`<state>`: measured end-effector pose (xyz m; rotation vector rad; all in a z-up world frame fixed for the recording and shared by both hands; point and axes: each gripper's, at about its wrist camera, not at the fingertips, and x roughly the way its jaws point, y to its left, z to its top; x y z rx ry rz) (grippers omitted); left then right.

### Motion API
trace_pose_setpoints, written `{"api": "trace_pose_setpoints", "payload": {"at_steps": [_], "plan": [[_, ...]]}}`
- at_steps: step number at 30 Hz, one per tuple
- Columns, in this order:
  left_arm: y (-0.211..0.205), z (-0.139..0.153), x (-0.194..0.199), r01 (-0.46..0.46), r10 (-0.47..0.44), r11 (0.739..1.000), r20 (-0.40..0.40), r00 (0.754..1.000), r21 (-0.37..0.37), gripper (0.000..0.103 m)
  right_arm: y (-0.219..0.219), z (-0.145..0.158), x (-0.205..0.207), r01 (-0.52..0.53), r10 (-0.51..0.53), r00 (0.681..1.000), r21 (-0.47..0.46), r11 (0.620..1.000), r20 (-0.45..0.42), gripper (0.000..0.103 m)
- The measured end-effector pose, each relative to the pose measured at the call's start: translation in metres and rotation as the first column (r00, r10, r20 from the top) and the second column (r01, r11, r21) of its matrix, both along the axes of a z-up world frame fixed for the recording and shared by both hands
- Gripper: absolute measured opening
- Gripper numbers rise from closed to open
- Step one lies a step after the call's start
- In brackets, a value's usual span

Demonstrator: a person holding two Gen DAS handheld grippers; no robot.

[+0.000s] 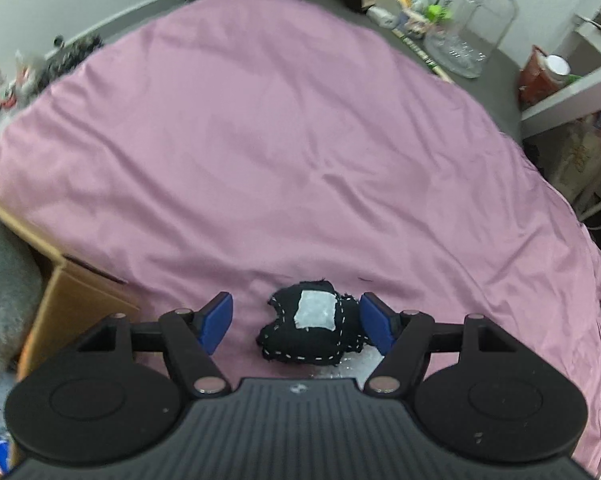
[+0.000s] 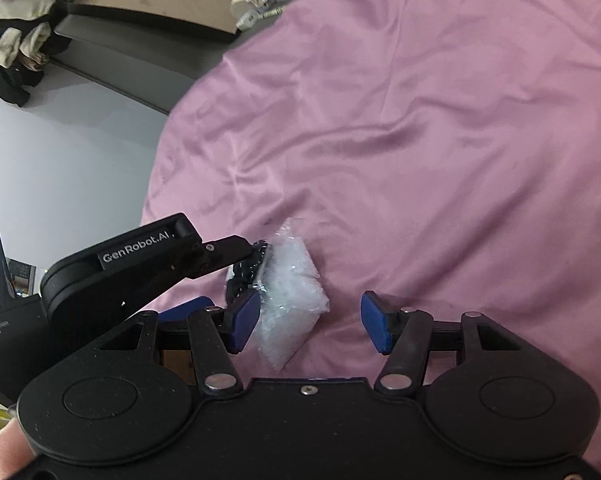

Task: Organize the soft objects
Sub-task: 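Grasp the black plush with the left gripper while the right grasps the clear plastic bag, then carry the black plush with the left gripper while the right carries the clear bag to the box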

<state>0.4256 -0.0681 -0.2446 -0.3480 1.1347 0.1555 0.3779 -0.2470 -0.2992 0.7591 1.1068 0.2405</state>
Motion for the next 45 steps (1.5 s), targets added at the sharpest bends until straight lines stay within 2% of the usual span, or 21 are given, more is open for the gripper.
{"api": "trace_pose_setpoints", "payload": {"at_steps": [3,5,7,8,10,18,25,38,45], "plan": [[0.003,-0.006,0.004,-0.012,0.012,1.000,-0.019,1.000,-0.004,0.068,0.004,-0.005,0.007,-0.003,0.003,1.000,0.012,1.000,0.000,0.056],[0.009,-0.009,0.006,-0.040,0.038,0.998,-0.037,0.999,-0.041,0.047,0.008,-0.007,0.010,-0.012,0.012,1.000,0.010,1.000,0.000,0.051],[0.015,-0.010,0.006,-0.065,0.062,0.996,-0.042,0.997,-0.067,0.039,0.011,-0.009,0.013,-0.023,0.023,1.000,0.000,1.000,0.000,0.040],[0.016,-0.008,0.006,-0.072,0.070,0.995,-0.038,0.997,-0.063,0.033,0.012,-0.009,0.014,-0.026,0.026,1.000,0.004,1.000,0.003,0.031],[0.016,-0.003,0.005,-0.069,0.068,0.996,-0.022,0.997,-0.050,0.028,0.013,-0.009,0.017,-0.030,0.030,1.000,0.017,0.999,0.006,0.030],[0.020,0.024,-0.006,-0.059,0.061,0.997,0.042,0.997,-0.050,0.026,0.014,0.013,0.010,-0.002,0.006,0.999,-0.075,0.997,0.053,0.024],[0.023,0.059,-0.037,-0.016,0.022,0.999,0.113,0.993,-0.051,0.026,0.011,0.042,-0.010,0.019,-0.003,0.994,-0.157,0.987,0.106,0.024],[0.035,0.102,-0.101,0.056,-0.051,0.998,0.184,0.982,-0.021,0.026,0.013,0.099,-0.081,0.075,-0.015,0.981,-0.305,0.949,0.195,0.024],[0.040,0.121,-0.135,0.097,-0.099,0.995,0.203,0.974,0.018,0.026,0.030,0.133,-0.119,0.086,0.020,0.964,-0.383,0.920,0.266,0.024]]}}
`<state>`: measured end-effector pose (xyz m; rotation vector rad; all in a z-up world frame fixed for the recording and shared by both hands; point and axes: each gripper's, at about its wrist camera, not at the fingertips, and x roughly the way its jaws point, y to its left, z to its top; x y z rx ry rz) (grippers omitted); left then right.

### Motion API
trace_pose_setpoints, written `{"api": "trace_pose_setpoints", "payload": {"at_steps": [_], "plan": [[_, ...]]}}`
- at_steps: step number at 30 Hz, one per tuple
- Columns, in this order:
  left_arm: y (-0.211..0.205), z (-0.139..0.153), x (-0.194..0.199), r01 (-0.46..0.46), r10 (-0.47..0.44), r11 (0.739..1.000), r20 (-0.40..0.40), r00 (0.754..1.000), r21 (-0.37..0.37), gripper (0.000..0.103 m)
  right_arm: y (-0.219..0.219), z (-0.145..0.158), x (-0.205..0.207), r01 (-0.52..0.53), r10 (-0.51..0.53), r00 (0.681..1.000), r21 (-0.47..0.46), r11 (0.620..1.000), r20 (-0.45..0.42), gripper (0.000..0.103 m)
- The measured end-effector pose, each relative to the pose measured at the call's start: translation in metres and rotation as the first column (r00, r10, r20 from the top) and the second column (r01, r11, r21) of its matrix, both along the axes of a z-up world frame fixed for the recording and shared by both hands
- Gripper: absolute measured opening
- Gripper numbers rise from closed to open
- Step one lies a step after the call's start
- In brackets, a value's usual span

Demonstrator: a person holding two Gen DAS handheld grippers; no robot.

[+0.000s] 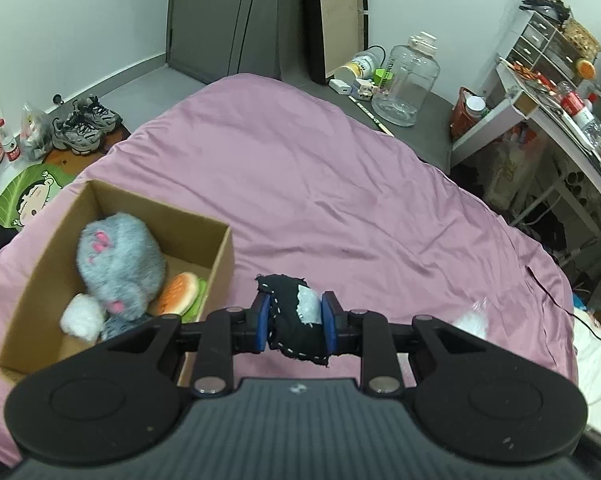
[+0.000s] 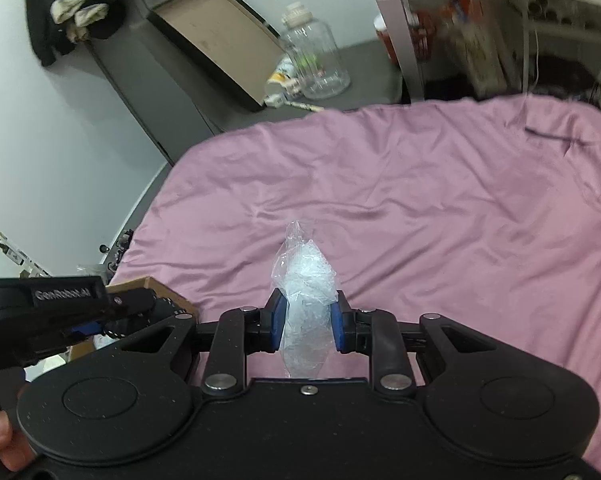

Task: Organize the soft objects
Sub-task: 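Carry the black plush with the left gripper while the right carries the clear bag to the box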

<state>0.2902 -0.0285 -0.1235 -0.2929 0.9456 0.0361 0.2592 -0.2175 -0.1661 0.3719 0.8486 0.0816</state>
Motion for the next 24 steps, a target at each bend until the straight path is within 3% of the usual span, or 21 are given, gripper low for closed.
{"api": "trace_pose_setpoints", "payload": {"at_steps": [15,24], "plan": [[0.044,0.041,-0.062,0.010,-0.011,1.000,0.084,0.996,0.012,0.026,0.035,0.051,-0.050,-0.042,0.046,0.992,-0.035,0.998,0.114,0.024],[0.074,0.062,-0.083,0.013,-0.020,0.998,0.108,0.994,0.060,0.026,0.052,0.068,-0.061,-0.079,0.082,0.989,-0.031,0.996,0.127,0.024]]}}
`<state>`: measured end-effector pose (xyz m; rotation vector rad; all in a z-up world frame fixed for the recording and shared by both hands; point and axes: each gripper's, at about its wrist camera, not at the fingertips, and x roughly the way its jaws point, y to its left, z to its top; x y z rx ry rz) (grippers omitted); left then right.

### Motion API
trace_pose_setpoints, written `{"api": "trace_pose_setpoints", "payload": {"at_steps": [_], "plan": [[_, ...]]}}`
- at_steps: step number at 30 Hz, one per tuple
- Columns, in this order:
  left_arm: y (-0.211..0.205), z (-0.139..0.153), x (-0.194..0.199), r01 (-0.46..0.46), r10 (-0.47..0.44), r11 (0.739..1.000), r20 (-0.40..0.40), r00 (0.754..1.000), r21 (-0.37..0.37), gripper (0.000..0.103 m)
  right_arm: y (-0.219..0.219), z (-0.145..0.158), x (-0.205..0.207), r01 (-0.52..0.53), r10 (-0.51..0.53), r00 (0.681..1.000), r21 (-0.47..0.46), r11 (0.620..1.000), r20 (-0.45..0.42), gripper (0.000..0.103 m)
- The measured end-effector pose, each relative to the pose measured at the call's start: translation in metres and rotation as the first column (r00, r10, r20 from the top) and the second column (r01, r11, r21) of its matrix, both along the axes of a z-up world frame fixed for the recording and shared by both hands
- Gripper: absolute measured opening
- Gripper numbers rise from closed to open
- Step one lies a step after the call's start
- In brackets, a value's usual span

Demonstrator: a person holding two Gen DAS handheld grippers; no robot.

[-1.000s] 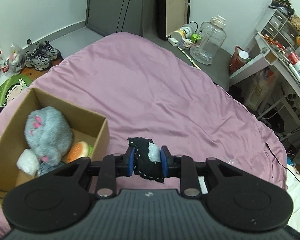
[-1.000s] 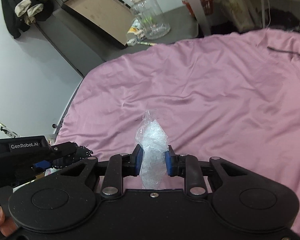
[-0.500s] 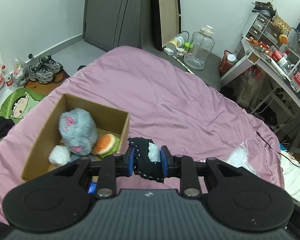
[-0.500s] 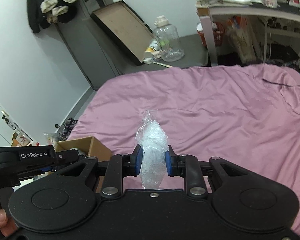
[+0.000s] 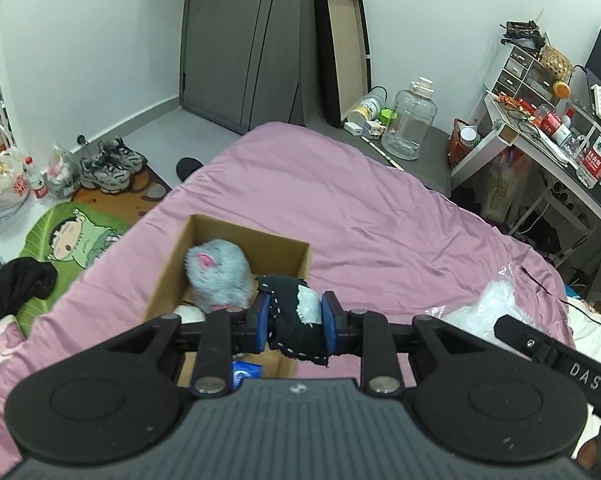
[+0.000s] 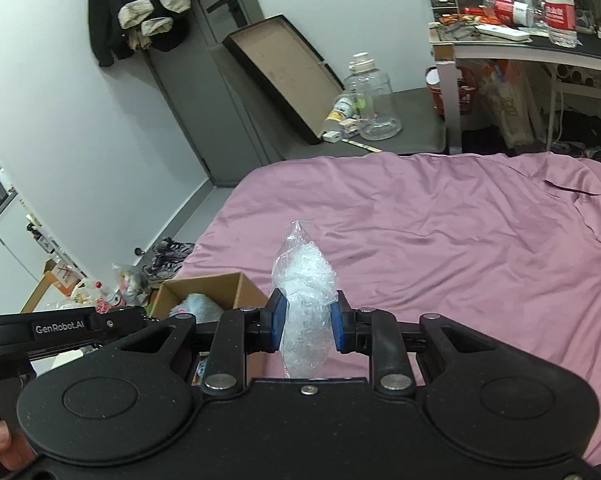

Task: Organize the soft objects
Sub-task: 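Carry the black plush with the left gripper while the right carries the clear bag to the box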

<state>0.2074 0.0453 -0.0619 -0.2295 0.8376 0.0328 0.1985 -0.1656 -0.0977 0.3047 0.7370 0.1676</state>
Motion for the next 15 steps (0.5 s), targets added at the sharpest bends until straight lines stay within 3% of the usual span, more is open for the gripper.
{"api": "trace_pose_setpoints", "payload": {"at_steps": [15], "plan": [[0.047,-0.007,-0.006,-0.026,0.028,0.998,-0.042,0.999,0.054,0.026,0.030,0.012,-0.014,-0.126,0.125,0.991,0.013,0.992,0.039,0.024]]}}
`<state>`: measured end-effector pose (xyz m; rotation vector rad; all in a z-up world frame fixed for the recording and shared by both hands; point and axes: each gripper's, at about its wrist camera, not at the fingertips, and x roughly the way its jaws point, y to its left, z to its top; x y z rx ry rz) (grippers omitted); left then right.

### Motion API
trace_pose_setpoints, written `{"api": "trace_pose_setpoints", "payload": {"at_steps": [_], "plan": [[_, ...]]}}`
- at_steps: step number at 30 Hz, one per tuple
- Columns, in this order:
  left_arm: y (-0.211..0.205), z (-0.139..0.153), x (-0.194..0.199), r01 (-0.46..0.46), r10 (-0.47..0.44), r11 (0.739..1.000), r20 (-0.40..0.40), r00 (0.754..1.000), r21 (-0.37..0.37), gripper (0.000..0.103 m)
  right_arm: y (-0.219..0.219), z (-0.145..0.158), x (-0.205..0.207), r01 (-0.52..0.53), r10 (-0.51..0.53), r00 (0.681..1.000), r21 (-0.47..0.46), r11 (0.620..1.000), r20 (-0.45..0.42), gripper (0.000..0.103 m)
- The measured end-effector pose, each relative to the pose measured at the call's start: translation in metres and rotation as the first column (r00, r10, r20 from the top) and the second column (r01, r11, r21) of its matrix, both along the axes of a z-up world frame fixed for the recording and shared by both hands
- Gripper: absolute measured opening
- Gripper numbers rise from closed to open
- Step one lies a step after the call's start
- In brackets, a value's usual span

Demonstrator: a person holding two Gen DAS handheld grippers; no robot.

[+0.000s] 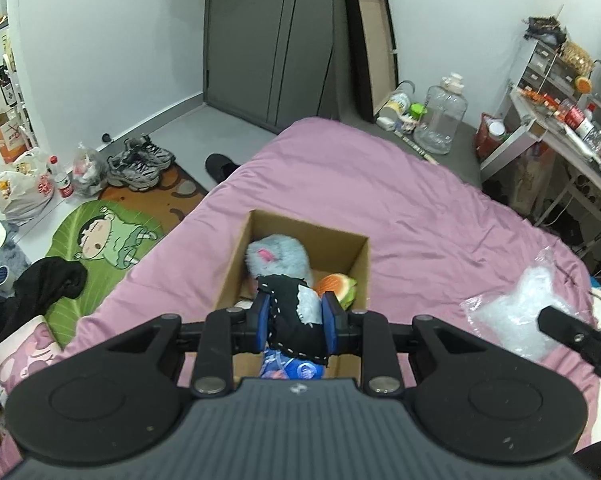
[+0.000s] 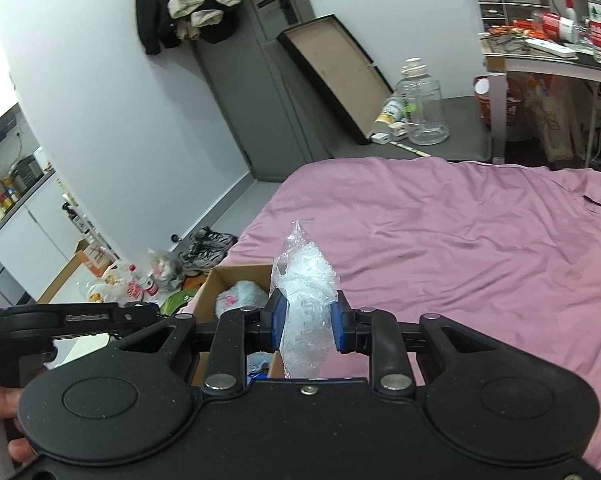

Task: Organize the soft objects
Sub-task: 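Carry the black plush with the left gripper while the right carries the clear bag to the box, then open the left gripper into the box while the right releases the clear bag inside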

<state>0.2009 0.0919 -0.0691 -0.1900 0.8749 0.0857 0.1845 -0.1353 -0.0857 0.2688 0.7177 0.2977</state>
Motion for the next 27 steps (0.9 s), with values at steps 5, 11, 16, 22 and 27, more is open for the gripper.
{"api": "trace_pose_setpoints", "payload": {"at_steps": [5,11,16,22,27], "plan": [[0.007,-0.016,0.005,-0.006,0.006,1.000,-0.031,0.999,0.012,0.026,0.010,-0.003,0.001,-0.018,0.018,1.000,0.002,1.000,-0.002,0.024],[0.009,-0.034,0.013,0.004,-0.002,1.000,-0.076,0.997,0.016,0.027,0.017,-0.008,0.007,-0.021,0.021,1.000,-0.004,1.000,-0.010,0.024],[0.011,-0.048,0.018,0.005,-0.002,1.000,-0.109,0.994,0.018,0.027,0.023,-0.013,0.014,-0.016,0.016,1.000,0.004,1.000,-0.016,0.024],[0.019,-0.061,0.025,0.000,0.001,1.000,-0.146,0.989,0.008,0.032,0.035,-0.017,0.021,-0.039,0.040,0.999,0.025,0.999,-0.019,0.024],[0.027,-0.070,0.032,-0.028,0.029,1.000,-0.175,0.984,0.009,0.036,0.048,-0.021,0.029,-0.059,0.061,0.998,0.045,0.997,-0.030,0.024]]}}
